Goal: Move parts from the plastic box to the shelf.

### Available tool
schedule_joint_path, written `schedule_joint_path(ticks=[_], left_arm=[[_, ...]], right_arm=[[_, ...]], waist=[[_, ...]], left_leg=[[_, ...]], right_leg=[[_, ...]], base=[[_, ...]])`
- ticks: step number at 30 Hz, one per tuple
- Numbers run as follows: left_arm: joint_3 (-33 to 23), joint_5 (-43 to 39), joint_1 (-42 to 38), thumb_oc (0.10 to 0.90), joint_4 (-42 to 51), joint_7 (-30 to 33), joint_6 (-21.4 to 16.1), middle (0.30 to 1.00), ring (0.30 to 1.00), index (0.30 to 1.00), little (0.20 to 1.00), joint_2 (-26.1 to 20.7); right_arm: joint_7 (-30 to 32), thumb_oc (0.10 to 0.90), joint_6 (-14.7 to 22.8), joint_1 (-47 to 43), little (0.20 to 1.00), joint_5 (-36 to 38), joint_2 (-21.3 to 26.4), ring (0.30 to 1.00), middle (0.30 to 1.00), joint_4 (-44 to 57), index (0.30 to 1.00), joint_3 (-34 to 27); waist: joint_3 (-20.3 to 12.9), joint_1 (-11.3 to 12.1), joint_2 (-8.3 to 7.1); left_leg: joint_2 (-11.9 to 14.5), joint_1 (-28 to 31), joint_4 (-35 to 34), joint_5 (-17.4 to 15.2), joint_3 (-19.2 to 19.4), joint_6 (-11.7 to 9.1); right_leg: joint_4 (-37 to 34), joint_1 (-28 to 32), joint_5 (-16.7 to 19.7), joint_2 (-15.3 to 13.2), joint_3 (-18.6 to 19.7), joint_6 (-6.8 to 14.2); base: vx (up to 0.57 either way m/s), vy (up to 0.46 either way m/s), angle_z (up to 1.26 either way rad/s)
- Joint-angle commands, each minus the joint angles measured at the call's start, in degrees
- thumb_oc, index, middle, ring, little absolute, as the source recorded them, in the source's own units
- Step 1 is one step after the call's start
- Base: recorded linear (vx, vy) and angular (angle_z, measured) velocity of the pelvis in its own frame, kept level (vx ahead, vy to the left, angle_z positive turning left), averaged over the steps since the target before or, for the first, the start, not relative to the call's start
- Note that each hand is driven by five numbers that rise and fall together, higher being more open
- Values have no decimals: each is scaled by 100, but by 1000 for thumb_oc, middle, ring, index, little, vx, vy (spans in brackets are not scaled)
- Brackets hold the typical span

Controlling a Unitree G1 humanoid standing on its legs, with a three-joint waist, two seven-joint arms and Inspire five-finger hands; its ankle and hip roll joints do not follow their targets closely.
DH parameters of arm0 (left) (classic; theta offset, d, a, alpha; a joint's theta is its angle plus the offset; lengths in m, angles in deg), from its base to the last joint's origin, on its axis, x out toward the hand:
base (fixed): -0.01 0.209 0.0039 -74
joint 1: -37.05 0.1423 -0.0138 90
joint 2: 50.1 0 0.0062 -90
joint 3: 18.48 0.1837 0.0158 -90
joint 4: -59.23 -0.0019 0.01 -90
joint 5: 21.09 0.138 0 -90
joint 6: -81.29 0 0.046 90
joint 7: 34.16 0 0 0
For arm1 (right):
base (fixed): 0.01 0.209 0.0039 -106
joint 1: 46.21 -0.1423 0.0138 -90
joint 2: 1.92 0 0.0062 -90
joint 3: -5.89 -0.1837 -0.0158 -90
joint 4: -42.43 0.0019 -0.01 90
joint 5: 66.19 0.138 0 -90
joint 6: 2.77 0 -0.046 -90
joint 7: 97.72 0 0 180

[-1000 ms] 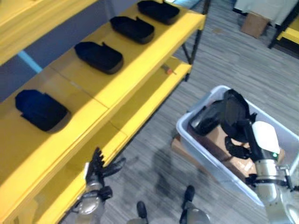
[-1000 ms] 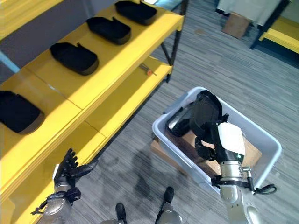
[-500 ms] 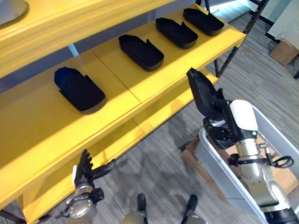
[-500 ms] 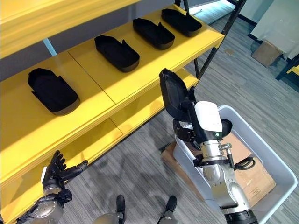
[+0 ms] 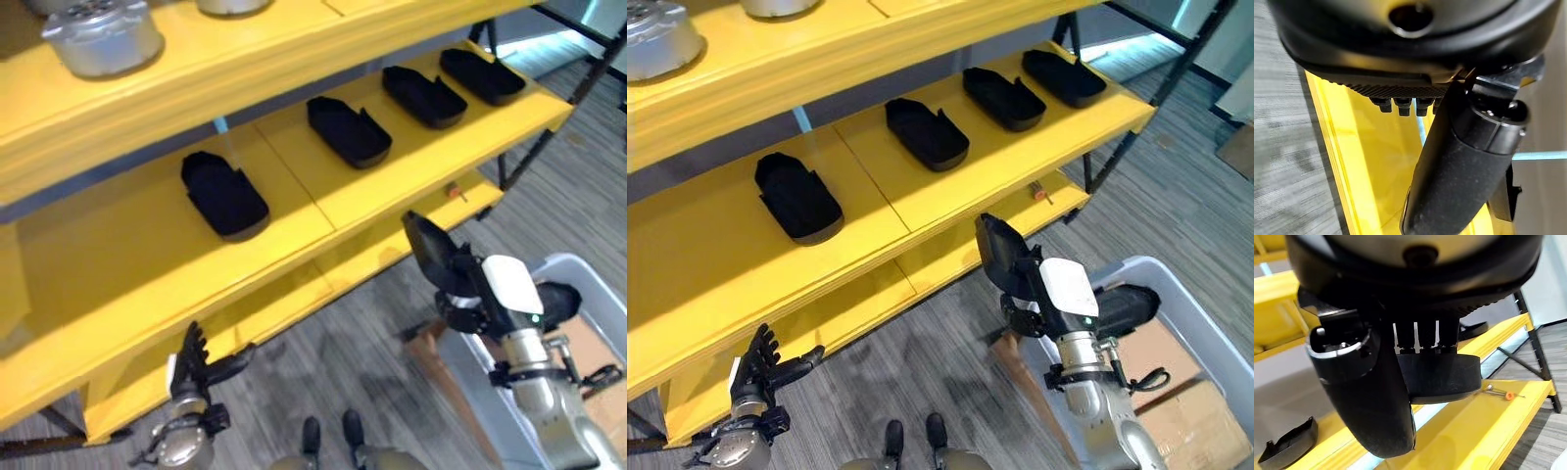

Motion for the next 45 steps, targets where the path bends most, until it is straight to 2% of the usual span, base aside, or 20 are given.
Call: schedule_joint_path(ticks=[1, 2, 3, 4, 6, 7, 8, 9, 10, 12, 14, 16, 20, 28, 33, 45], left_arm=[[40, 1, -530, 900, 197, 23, -448, 1000, 1000, 1000, 1000, -383], [151, -41, -600, 900, 193, -33, -425, 1000, 1000, 1000, 1000, -341], [248, -79, -700, 900, 196, -75, -422, 1000, 1000, 1000, 1000, -327], [251, -81, -704, 900, 193, -76, -424, 1000, 1000, 1000, 1000, -329], [195, -78, -632, 900, 204, -2, -451, 1000, 1000, 1000, 1000, -317], [178, -92, -603, 900, 219, 40, -439, 1000, 1000, 1000, 1000, -303], [143, -103, -588, 900, 245, 99, -433, 1000, 1000, 1000, 1000, -303], [125, -135, -581, 900, 230, 132, -447, 1000, 1000, 1000, 1000, -302], [115, -128, -519, 900, 268, 135, -473, 1000, 1000, 1000, 1000, -260], [90, -106, -465, 900, 353, 105, -508, 1000, 1000, 1000, 1000, -290], [27, -53, -439, 900, 396, 106, -520, 1000, 1000, 1000, 1000, -392], [-20, -37, -494, 900, 402, 134, -527, 1000, 1000, 1000, 1000, -501], [-79, -19, -512, 900, 437, 181, -527, 1000, 1000, 1000, 1000, -575], [-180, -28, -480, 900, 418, 196, -508, 1000, 1000, 1000, 1000, -582], [-220, -62, -406, 900, 381, 151, -484, 1000, 1000, 1000, 1000, -536], [-232, -184, -348, 900, 313, 150, -477, 1000, 1000, 1000, 1000, -496]], right_arm=[[556, 400, 441, -659, 300, 226, 292, 300, 300, 695, 300, -883], [638, 400, 416, -616, 300, 219, 346, 300, 300, 673, 300, -1027], [786, 400, 366, -563, 300, 201, 350, 300, 300, 620, 300, -1133], [792, 400, 367, -562, 300, 200, 349, 300, 300, 617, 300, -1135], [911, 400, 360, -384, 300, 232, 171, 300, 300, 551, 300, -1184], [944, 400, 344, -341, 300, 247, 156, 300, 300, 548, 300, -1202], [988, 400, 301, -378, 300, 284, 180, 300, 300, 483, 300, -1176], [995, 400, 264, -451, 300, 263, 234, 300, 300, 404, 300, -1105], [988, 400, 243, -484, 300, 254, 230, 300, 300, 406, 300, -1107], [938, 400, 226, -522, 300, 239, 225, 300, 300, 461, 300, -1063], [916, 400, 185, -608, 300, 205, 168, 300, 300, 527, 300, -1074], [927, 400, 153, -704, 300, 182, 117, 300, 300, 566, 300, -1051], [906, 400, 107, -786, 300, 129, 66, 300, 300, 633, 300, -1010], [825, 400, 162, -922, 300, 8, 94, 300, 300, 813, 300, -1023], [733, 400, 206, -1151, 300, -100, 230, 300, 300, 938, 300, -937], [493, 400, 229, -1764, 300, -214, 548, 300, 300, 973, 300, -483]], waist=[[-295, -133, 31], [-238, -254, 60], [-175, -427, 24], [-179, -425, 24], [-236, -387, -37], [-249, -392, -40], [-257, -332, -22], [-272, -270, 89], [-313, -251, 189], [-318, -173, 241], [-341, -106, 196], [-401, -83, 145], [-483, -86, 28], [-624, -65, -203], [-713, -5, -337], [-799, 166, -558]], left_leg=[[-209, -144, 307, -126, 152, 62], [-105, -250, 545, -176, 566, -15], [325, -348, 755, -191, 1171, -115], [330, -366, 775, -196, 1169, -123], [990, -398, 567, 219, 823, -317], [1231, -399, 405, 453, 813, -403], [1529, -349, 85, 747, 627, -478], [1548, -204, -192, 783, 387, -563], [1545, -216, -215, 782, 422, -680], [1388, -113, -148, 577, 391, -625], [1126, -114, -4, 312, 467, -526], [936, -124, 19, 161, 573, -443], [762, -146, 56, 24, 664, -341], [630, -138, 51, -124, 839, -220], [599, -51, -112, -105, 909, -170], [613, 40, -188, -118, 871, -153]], right_leg=[[928, -272, -849, -120, -58, 525], [978, -300, -867, -266, -330, 529], [1047, -313, -888, -496, -596, 546], [1049, -322, -886, -492, -599, 541], [1031, -202, -969, -599, -624, 557], [1055, -202, -992, -614, -652, 544], [1128, -234, -1079, -612, -661, 570], [1150, -185, -1165, -571, -582, 590], [1128, -114, -1160, -590, -571, 599], [1014, 48, -1109, -768, -540, 648], [702, 171, -869, -1102, -546, 830], [498, 145, -675, -1319, -563, 976], [297, 101, -482, -1482, -500, 1110], [48, 3, -221, -1600, -366, 1263], [-7, -30, -134, -1602, -306, 1328], [-12, 33, -157, -1561, -335, 1332]], base=[[-110, -58, 84], [-151, -8, 106], [-119, 14, 161], [-72, 12, 204], [17, 29, 123], [46, 118, -26], [64, 213, -35], [115, 321, -33], [167, 420, -30], [144, 401, -18], [94, 414, 8], [42, 343, 23], [13, 195, 13], [0, 98, -5], [6, 47, -21], [9, -1, -1]])
